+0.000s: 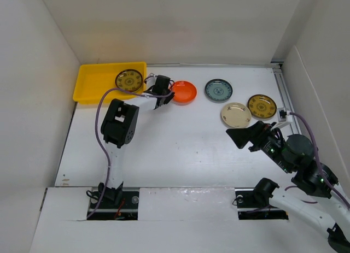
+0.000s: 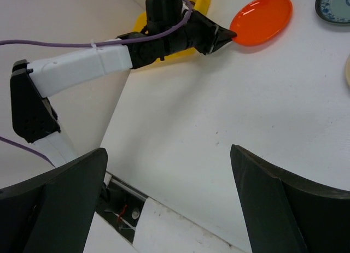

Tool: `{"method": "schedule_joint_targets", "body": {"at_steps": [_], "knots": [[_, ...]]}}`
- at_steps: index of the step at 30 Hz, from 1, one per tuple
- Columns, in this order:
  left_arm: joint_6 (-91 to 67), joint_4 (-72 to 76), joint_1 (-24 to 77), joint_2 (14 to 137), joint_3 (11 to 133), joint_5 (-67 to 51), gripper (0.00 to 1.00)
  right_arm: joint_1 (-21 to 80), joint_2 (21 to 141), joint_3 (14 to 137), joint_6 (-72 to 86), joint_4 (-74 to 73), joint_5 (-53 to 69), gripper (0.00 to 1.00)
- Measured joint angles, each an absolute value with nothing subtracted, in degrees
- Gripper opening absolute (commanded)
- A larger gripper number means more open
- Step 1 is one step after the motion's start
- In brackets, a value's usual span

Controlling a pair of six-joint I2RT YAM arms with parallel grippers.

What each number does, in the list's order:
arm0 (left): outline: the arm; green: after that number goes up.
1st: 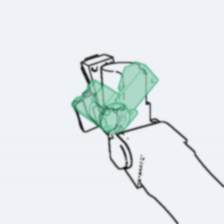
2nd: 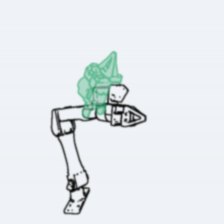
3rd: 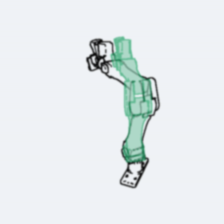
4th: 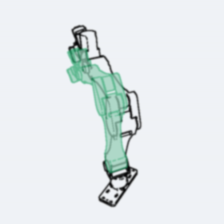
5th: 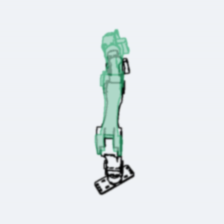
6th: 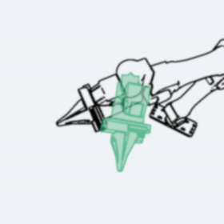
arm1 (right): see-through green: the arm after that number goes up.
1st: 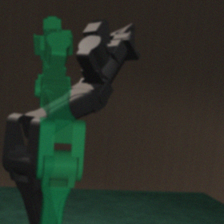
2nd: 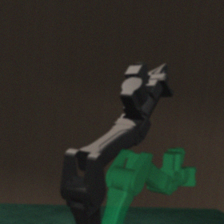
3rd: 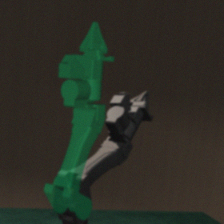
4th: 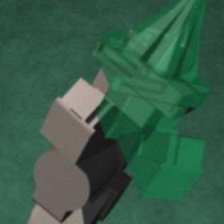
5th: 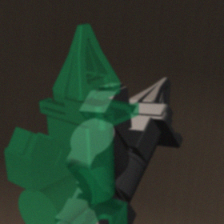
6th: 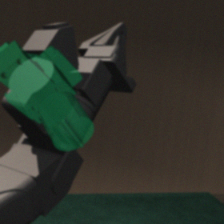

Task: Place the plates into the plastic bin on the countertop

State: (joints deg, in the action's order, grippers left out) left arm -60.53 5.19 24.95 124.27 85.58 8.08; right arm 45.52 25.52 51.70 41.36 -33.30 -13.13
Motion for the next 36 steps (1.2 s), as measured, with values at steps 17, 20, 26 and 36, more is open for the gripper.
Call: {"method": "schedule_joint_targets", "body": {"at_steps": [17,20,26,36], "knots": [[-53.91,-10.92,3.2,109.75,97.45,4.97,0.0,45.52,28.67,48.93,41.43,-31.2,-12.36,1.0],[-53.84,-11.86,-2.63,110.45,96.95,4.01,0.0,45.52,28.58,48.88,41.43,-30.96,-11.99,1.0],[-52.66,-13.17,-7.49,115.57,96.97,0.71,0.0,45.52,28.01,48.88,41.43,-30.85,-11.77,1.0],[-50.98,-14.37,-6.61,118.43,98.45,-1.83,0.99,45.52,27.75,48.9,41.43,-31.09,-11.77,1.0]]}}
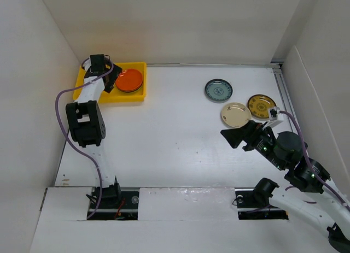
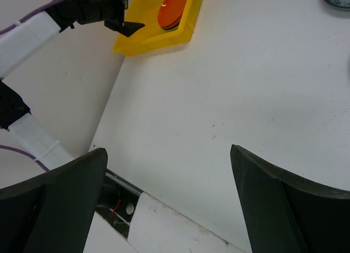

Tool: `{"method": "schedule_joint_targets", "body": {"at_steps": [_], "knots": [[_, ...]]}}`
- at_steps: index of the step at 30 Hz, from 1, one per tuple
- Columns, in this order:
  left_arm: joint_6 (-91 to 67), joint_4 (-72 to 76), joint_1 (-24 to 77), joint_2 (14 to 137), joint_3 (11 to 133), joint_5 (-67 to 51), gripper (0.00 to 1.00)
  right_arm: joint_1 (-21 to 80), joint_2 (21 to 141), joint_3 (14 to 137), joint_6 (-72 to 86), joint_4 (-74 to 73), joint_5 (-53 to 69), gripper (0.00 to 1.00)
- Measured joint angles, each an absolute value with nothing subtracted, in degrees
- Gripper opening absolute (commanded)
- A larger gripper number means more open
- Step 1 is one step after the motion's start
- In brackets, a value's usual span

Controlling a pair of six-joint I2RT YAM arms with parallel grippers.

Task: Place the plates into the plastic bin on the countertop

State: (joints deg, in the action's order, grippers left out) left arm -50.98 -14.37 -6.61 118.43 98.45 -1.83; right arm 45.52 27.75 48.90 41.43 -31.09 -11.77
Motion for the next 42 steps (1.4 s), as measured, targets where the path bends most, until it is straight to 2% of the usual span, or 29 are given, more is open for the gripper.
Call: {"method": "schedule_joint_targets", "body": {"at_steps": [5,9,13,18,22,28,37,41,42], "knots": [[-48.88,-14.96,-5.67,115.98,97.97,-1.39,1.0,45.52,27.75,48.9,41.43,-31.09,-11.9,1.0],[-47.79,-11.03,-1.17,106.74,88.27,-3.53,1.0,45.52,28.25,48.95,42.11,-31.05,-13.56,1.0],[-47.11,-3.11,10.92,100.2,79.24,-6.07,1.0,45.52,31.14,49.1,44.66,-31.05,-17.39,1.0],[-46.33,5.89,26.33,105.32,77.47,-9.93,1.0,45.52,32.21,49.1,46.39,-31.07,-18.61,1.0],[-45.28,7.9,32.84,117.56,82.52,-11.53,1.0,45.52,30.3,49.1,46.78,-31.09,-18.59,1.0],[-46.89,12.23,32.6,126.76,89.62,-14.44,1.0,45.52,27.97,49.28,46.74,-31.33,-18.41,1.0],[-52.01,8.69,31.88,143.74,114.43,-17.12,1.0,45.5,27.31,49.25,46.85,-31.46,-17.85,1.0],[-54.22,6.5,32.1,147.41,120.88,-17.19,0.94,45.47,27.18,49.25,47.27,-31.44,-17.06,1.0],[-54.68,6.0,32.18,148.14,122.15,-17.15,0.89,45.47,27.0,49.25,47.48,-31.44,-16.73,1.0]]}}
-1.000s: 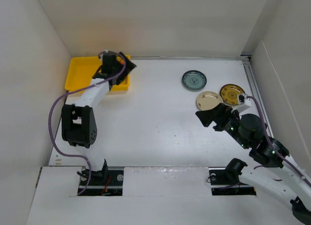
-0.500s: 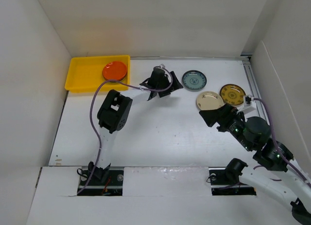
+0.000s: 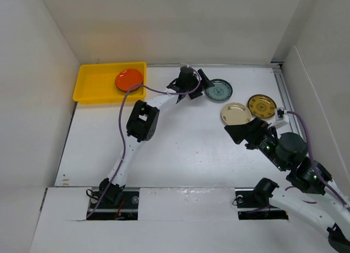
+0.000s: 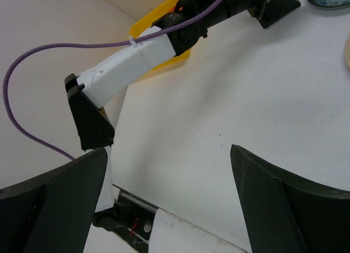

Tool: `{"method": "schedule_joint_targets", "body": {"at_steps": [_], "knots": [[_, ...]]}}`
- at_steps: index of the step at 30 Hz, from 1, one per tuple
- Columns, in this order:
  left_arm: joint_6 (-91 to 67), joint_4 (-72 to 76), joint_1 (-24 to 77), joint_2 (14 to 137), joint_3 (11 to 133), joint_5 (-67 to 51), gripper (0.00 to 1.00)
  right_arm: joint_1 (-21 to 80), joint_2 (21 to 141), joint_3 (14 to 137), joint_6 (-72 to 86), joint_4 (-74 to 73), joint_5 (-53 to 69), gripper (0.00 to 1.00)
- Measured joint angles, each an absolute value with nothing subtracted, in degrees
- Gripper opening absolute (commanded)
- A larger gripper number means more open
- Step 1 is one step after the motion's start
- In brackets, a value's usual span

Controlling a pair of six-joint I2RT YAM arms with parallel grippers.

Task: Place the plates into the plastic bin on the countertop

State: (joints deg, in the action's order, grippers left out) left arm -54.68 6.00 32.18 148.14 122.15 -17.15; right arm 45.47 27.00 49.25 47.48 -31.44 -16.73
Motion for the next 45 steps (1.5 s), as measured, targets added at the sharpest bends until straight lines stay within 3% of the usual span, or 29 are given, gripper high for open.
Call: {"method": "schedule_joint_targets", "body": {"at_steps": [8,10,11,13,14,21,31,40,45], "knots": [[-58.37,4.75,33.26,150.67,124.92,-14.59,0.5,45.47,25.12,49.25,48.07,-31.44,-14.74,1.0],[-59.05,4.08,33.47,151.33,125.69,-14.33,0.34,45.47,24.8,49.34,48.25,-31.51,-14.17,1.0],[-59.13,3.22,33.65,151.92,126.39,-14.06,0.18,45.47,24.71,49.41,48.29,-31.51,-13.89,1.0],[-59.53,2.5,33.78,153.01,127.85,-13.87,0.13,45.47,24.6,49.67,48.45,-31.57,-13.19,1.0],[-59.75,1.98,33.8,153.21,128.07,-13.76,0.0,45.47,24.38,49.74,48.47,-31.7,-13.04,1.0],[-60.51,2.72,33.76,152.75,126.32,-12.8,0.0,45.47,21.78,51.31,48.49,-33.06,-12.47,1.0],[-54.81,-3.14,30.7,134.54,113.34,-9.32,0.0,45.47,21.04,51.72,48.49,-34.52,-12.64,1.0],[-52.29,-3.11,15.7,105.12,93.95,-5.48,0.0,45.47,19.81,51.53,48.49,-34.46,-12.93,1.0],[-52.29,-1.56,4.21,100.36,84.75,-5.65,0.0,45.47,19.84,51.53,48.49,-34.46,-12.86,1.0]]}}
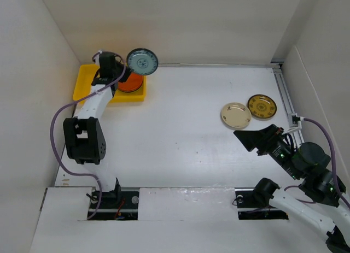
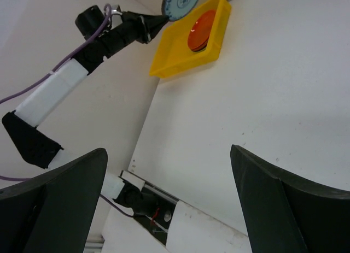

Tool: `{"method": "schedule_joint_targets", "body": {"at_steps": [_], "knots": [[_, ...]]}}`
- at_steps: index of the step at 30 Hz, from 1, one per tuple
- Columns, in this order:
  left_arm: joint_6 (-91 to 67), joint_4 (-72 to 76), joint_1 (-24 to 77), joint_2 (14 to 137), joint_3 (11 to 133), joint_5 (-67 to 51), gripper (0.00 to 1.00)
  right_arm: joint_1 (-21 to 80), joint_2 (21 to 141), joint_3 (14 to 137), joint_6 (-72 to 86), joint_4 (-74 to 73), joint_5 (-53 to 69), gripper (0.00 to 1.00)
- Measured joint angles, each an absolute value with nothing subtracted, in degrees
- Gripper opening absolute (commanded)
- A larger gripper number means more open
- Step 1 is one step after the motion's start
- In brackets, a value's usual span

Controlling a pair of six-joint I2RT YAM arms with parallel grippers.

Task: Place the plates into the plastic bin on the countertop

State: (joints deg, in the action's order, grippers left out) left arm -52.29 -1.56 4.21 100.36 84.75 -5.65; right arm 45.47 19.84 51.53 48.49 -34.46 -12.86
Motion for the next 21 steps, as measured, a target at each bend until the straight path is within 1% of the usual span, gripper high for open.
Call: {"method": "schedule_joint_targets", "body": {"at_steps": [4,11,18,20,21], "knots": [[-51.55,-2.66,-1.39,104.31,83.79,-5.54,0.0,45.47,19.84,51.51,48.49,-34.44,-12.84,1.0],[-49.87,-6.7,-3.03,116.4,92.9,-4.95,0.0,45.47,19.84,51.55,48.49,-34.54,-12.84,1.0],[-50.15,-8.71,-3.66,117.16,93.47,-3.18,0.0,45.47,19.94,52.38,48.49,-35.75,-12.86,1.0],[-50.06,-8.86,-4.05,117.16,93.45,-2.85,0.38,45.47,20.32,53.06,48.49,-35.83,-12.86,1.0],[-50.22,-8.82,-4.27,117.16,93.45,-2.96,0.5,45.47,20.64,53.41,48.49,-35.81,-12.86,1.0]]}}
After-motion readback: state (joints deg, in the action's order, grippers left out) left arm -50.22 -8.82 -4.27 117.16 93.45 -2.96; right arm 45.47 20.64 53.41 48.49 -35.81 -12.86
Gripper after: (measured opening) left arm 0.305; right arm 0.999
